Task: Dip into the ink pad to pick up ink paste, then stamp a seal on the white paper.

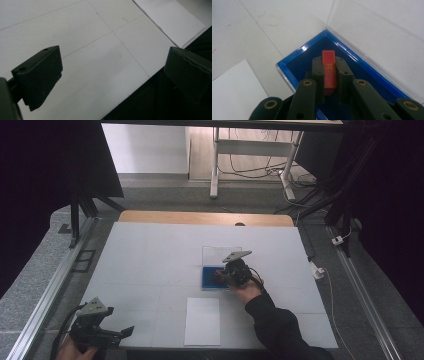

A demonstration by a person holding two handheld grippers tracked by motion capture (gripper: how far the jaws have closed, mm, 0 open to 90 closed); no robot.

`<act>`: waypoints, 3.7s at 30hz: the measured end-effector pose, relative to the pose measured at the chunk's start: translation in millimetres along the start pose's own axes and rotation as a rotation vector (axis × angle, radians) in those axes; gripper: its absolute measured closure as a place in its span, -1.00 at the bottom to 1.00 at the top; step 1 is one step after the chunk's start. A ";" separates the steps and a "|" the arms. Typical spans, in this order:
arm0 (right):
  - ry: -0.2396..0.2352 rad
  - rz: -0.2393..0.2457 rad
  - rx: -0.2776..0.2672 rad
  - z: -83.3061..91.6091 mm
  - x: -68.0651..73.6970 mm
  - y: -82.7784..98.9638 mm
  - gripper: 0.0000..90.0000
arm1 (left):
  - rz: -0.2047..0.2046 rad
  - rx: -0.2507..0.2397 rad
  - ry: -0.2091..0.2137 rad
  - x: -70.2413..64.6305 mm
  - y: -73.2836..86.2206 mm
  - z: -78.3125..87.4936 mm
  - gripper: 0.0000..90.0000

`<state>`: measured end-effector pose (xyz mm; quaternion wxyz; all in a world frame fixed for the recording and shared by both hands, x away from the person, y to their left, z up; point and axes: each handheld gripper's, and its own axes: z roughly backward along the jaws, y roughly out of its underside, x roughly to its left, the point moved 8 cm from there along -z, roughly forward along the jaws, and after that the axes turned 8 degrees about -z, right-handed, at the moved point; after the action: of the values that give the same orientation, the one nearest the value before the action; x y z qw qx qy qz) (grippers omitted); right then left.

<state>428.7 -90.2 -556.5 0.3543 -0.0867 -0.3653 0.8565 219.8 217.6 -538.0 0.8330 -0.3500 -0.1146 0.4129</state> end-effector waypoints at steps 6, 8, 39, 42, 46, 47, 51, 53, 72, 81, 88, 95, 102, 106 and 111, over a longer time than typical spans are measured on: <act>0.018 0.021 -0.002 -0.3 2.1 -0.2 0.79 | 0.000 -0.001 0.001 0.0 0.0 0.1 -0.95; 0.014 0.010 -0.001 -0.2 1.7 -0.2 0.79 | 0.004 -0.002 0.004 -0.2 0.0 0.1 -0.95; -0.025 0.057 -0.018 17.0 6.8 -6.7 0.78 | 0.015 -0.018 0.019 1.1 -0.1 1.6 -0.95; -0.028 0.065 -0.018 20.2 8.6 -6.4 0.78 | 0.015 -0.018 0.020 1.1 -0.1 1.6 -0.95; -0.039 0.061 -0.034 24.7 11.1 -8.2 0.78 | 0.017 -0.018 0.021 1.1 0.0 1.7 -0.95; -0.039 0.061 -0.034 24.7 11.1 -8.2 0.78 | 0.017 -0.018 0.021 1.1 0.0 1.7 -0.95; -0.052 0.058 -0.049 30.9 14.6 -9.8 0.78 | 0.019 -0.020 0.022 1.1 -0.1 1.7 -0.95; -0.058 0.056 -0.054 32.8 16.1 -9.5 0.78 | 0.019 -0.020 0.022 1.1 -0.1 1.7 -0.95; -0.114 0.071 -0.075 54.4 31.9 -6.3 0.78 | 0.022 -0.022 0.022 1.3 -0.2 1.9 -0.95; -0.138 0.076 -0.072 60.2 41.1 -4.2 0.78 | 0.025 -0.024 0.021 1.5 0.0 2.2 -0.95; -0.152 0.088 -0.072 62.1 47.0 -1.7 0.78 | 0.023 -0.028 0.022 1.5 -0.3 2.4 -0.95; -0.164 0.091 -0.068 64.5 55.0 3.5 0.78 | 0.026 -0.030 0.022 1.8 -0.3 2.9 -0.94; -0.173 0.093 -0.051 68.7 61.0 14.6 0.78 | 0.025 -0.031 0.021 1.6 -0.4 3.1 -0.94; -0.177 0.085 -0.049 71.4 63.6 18.7 0.78 | 0.026 -0.035 0.021 1.6 -0.5 3.2 -0.94; -0.186 0.085 -0.041 72.9 68.0 23.8 0.78 | 0.027 -0.036 0.022 1.7 -0.5 3.3 -0.94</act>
<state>336.3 -97.3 -512.9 0.2805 -0.0294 -0.4098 0.8675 219.7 220.3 -535.4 0.8221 -0.3708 -0.1082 0.4183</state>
